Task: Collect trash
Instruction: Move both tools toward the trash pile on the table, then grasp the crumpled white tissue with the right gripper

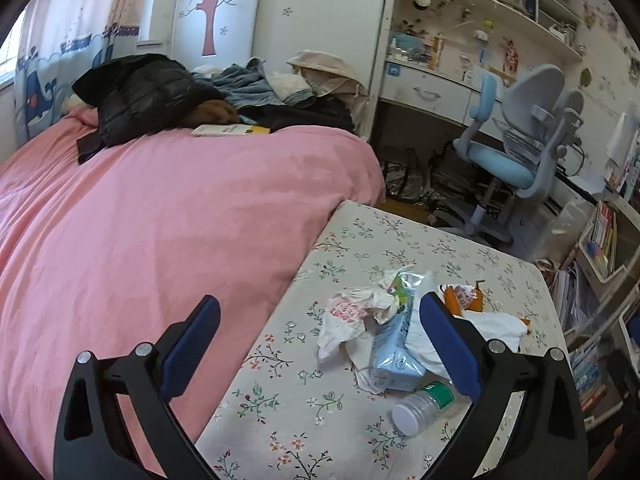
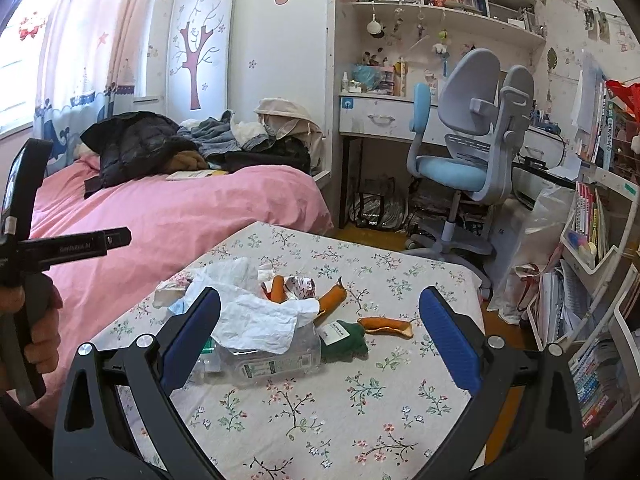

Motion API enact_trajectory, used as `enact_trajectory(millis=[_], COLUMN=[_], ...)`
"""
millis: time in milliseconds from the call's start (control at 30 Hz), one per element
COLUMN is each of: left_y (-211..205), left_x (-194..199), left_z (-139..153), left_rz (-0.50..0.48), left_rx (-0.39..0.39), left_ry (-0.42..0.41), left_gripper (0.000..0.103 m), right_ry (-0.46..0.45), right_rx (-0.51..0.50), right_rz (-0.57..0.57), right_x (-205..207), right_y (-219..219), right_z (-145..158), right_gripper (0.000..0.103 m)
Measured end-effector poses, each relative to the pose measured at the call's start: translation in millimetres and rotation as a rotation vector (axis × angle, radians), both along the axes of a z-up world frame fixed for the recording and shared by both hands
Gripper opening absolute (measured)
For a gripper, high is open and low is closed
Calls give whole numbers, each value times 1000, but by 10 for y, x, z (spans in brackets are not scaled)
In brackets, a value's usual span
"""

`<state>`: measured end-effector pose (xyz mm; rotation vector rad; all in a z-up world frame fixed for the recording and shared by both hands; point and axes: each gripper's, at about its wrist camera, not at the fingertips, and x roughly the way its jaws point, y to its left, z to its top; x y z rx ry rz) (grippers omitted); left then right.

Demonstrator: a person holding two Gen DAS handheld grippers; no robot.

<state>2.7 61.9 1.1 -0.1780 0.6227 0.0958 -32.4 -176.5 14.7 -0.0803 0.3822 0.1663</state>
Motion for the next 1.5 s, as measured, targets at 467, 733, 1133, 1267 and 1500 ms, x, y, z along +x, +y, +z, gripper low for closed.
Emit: enact_trajectory(millis=[467, 733, 1133, 1267, 1500], left_y=[153, 205, 246, 290, 509], left_x=[44, 73, 134, 161, 162], left_z=[-16, -31, -44, -25, -21], left_rz=[74, 74, 89, 102, 160], left_rx=[-46, -69, -71, -66, -100], left_ry=[37, 49, 57, 53, 55], left_gripper=[95, 95, 95, 95, 95], right_ry=[258, 414, 447, 393, 280], right_rx=[-9, 32, 131, 156, 252], right_rz=[136, 157, 256, 254, 252], right_x=[784, 1308, 1619, 1568, 1368], right_y=[466, 752, 899, 806, 500], right_z=[-475, -738, -816, -683, -337], right_gripper=[96, 96, 22, 9, 7])
